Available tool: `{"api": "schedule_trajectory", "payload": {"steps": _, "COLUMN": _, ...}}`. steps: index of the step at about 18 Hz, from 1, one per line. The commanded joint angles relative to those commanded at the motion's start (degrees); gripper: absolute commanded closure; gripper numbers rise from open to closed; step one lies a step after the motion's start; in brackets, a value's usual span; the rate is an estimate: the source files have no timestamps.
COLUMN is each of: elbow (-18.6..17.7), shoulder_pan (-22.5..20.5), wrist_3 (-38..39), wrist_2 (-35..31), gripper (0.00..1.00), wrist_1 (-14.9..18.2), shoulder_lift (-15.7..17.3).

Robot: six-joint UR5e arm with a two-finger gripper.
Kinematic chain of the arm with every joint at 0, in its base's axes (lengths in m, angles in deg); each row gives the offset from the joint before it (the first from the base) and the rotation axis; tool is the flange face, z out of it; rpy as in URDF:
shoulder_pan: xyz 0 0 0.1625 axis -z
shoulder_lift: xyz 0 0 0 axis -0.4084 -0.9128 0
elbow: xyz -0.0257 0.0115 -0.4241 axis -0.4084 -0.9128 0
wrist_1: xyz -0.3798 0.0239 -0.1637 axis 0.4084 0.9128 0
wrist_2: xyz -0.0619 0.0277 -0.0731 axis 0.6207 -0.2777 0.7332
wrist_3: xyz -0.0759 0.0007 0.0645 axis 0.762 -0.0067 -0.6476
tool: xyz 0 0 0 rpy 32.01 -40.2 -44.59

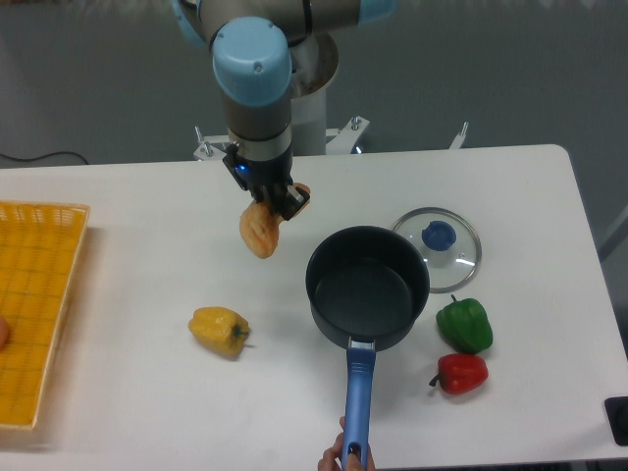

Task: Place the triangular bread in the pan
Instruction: 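Carry the held bread piece over to above the dark saucepan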

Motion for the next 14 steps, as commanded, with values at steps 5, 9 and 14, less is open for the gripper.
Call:
{"api": "schedule_trajectory", "payload": {"steps": 5, "elbow": -0.09, "shoulder_pan": -0.79, "wrist_3": -0.27, "wrist_2": 0.09, "gripper": 0.87, "wrist_1": 1.23, "shoulder_lift": 0.62}}
{"api": "schedule_trajectory", "payload": {"steps": 9, "elbow": -0.09, "shoulder_pan": -3.24, "wrist_3": -0.35, "wrist_2": 2.89, "gripper": 0.87, "wrist_1": 1.32, "shoulder_lift": 1.93}}
{"api": "schedule_trajectory", "payload": {"steps": 14, "elbow": 0.00, "shoulder_pan": -6.33, "wrist_3": -5.89, "wrist_2": 3.52, "gripper": 0.87, "wrist_1": 4.39, "shoulder_lift": 4.31}}
